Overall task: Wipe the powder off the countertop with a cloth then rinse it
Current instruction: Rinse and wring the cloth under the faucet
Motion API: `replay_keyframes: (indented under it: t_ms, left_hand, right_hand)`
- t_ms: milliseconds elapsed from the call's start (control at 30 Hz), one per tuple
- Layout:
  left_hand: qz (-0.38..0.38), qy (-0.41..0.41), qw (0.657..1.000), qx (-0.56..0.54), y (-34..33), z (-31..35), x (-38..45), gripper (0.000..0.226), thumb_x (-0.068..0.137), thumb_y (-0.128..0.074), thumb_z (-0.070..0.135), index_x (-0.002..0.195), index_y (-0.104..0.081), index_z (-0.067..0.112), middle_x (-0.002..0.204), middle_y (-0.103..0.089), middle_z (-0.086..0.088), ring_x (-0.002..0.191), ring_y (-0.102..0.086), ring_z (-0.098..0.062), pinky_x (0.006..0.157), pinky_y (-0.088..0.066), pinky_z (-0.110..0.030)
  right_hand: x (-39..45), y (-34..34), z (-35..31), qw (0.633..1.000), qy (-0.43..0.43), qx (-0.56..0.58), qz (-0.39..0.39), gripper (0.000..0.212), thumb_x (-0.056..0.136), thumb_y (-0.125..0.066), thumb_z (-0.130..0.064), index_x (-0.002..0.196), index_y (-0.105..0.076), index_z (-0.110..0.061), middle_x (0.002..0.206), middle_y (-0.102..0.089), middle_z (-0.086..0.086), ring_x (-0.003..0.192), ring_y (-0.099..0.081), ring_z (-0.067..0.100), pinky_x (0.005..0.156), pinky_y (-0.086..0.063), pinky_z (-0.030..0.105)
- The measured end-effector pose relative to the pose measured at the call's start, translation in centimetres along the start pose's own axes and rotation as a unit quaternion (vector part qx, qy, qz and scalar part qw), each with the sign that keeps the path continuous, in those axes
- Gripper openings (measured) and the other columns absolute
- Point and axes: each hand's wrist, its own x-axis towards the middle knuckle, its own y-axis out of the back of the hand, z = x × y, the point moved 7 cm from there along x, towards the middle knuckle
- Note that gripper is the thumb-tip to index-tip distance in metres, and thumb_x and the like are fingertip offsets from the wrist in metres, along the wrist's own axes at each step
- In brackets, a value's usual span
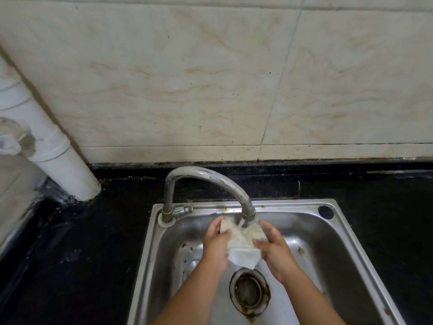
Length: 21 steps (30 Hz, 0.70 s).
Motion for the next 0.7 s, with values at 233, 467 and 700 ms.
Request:
replay_keyframes:
  t_ms: [233, 467, 700]
  left_hand:
    - [-0.021, 0.031, 0.998, -0.044, 0.0, 0.2, 1.3, 0.038, 0.089, -0.040, -0.011, 0.124, -0.047, 0.003, 0.123, -0.052, -0.025, 0.096, -0.055, -0.038, 0.068, -0.051, -0.043]
    - [-0.027, 0.072, 0.996, 0.039, -1.6, 0.3, 1.5, 0.025, 0.091, -0.053, 0.011, 0.111, -0.056, -0.005, 0.089, -0.063, -0.021, 0.077, -0.061, -0.032, 0.068, -0.051, -0.040]
    - [-0.033, 0.048, 0.991, 0.118, -2.7, 0.8, 1.7, 0.019, 0.097, -0.041, 0.015, 0.111, -0.051, 0.006, 0.102, -0.060, -0.022, 0.075, -0.059, -0.028, 0.064, -0.048, -0.031]
  right_hand:
    - [0.6, -0.6, 0.3, 0.999, -0.026, -0.011, 0.046, 0.050, 0.084, -0.041, 0.021, 0.126, -0.050, -0.004, 0.109, -0.057, 0.017, 0.084, -0.056, 0.024, 0.064, -0.045, 0.028]
    - [-0.2, -1.1, -1.6, 0.997, 0.035, 0.009, 0.061, 0.034, 0.081, -0.037, 0.017, 0.088, -0.054, -0.011, 0.086, -0.057, 0.013, 0.070, -0.051, 0.020, 0.056, -0.039, 0.027]
    - [-1.2, -3.3, -2.9, 0.994, 0.088, 0.029, -0.052, 0.013, 0.066, -0.057, 0.000, 0.073, -0.050, -0.008, 0.059, -0.063, -0.002, 0.055, -0.060, 0.009, 0.049, -0.046, 0.016]
